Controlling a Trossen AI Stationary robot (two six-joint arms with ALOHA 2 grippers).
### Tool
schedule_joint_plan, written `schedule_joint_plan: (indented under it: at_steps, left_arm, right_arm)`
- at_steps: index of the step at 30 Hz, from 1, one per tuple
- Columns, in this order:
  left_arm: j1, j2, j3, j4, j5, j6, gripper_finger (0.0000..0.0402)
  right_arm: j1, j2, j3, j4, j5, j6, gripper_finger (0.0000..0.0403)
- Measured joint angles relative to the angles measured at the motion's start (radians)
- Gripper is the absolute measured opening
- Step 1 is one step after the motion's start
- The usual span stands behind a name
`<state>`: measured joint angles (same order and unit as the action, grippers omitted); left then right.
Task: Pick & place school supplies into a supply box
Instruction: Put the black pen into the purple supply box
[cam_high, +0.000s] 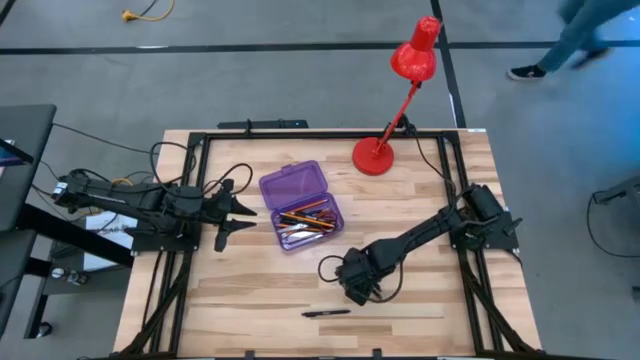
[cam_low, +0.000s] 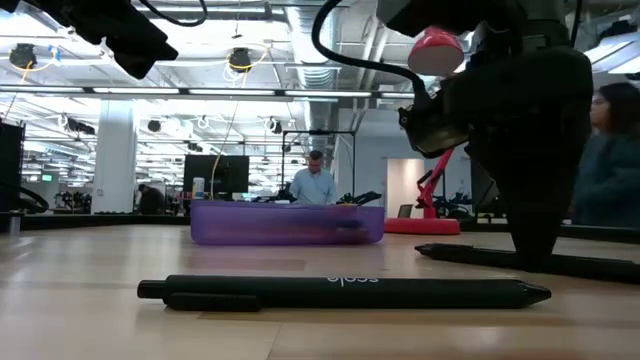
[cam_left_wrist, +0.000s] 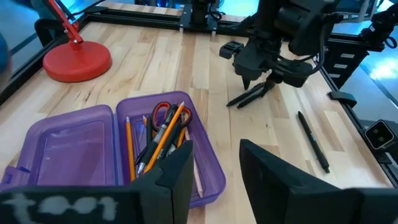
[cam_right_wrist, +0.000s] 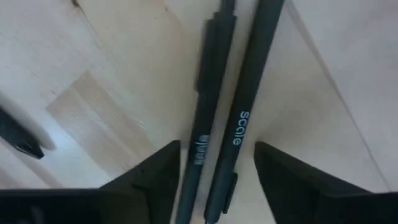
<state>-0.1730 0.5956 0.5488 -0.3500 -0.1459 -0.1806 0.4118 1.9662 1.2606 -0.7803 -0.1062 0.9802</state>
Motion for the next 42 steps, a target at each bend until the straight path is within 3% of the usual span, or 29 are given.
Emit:
schedule_joint_plan:
  at_steps: [9, 18, 28, 34, 42]
  left_arm:
    - [0.0, 0.0, 0.0, 0.0, 0.0, -0.009, 0.0116]
    - [0.0, 0.0, 0.0, 0.0, 0.0, -0.012, 0.0116]
    - [0.0, -0.001, 0.0, -0.016, 0.002, -0.022, 0.0116]
    - [0.0, -0.001, 0.0, -0.117, 0.024, -0.085, 0.0116]
    - [-0.023, 0.013, 0.0, -0.103, 0.326, -0.178, 0.0116]
  right_arm:
    - [-0.022, -0.003, -0.021, 0.006, 0.034, -0.039, 0.0057]
    - [-0.058, 0.012, 0.032, 0.168, 0.116, -0.177, 0.0002]
    - [-0.172, 0.005, 0.042, 0.015, 0.187, -0.185, 0.0008]
    - [-0.172, -0.024, 0.044, -0.03, 0.187, -0.265, 0.0044]
    - [-0.128, -0.098, 0.044, 0.011, 0.129, -0.394, 0.01]
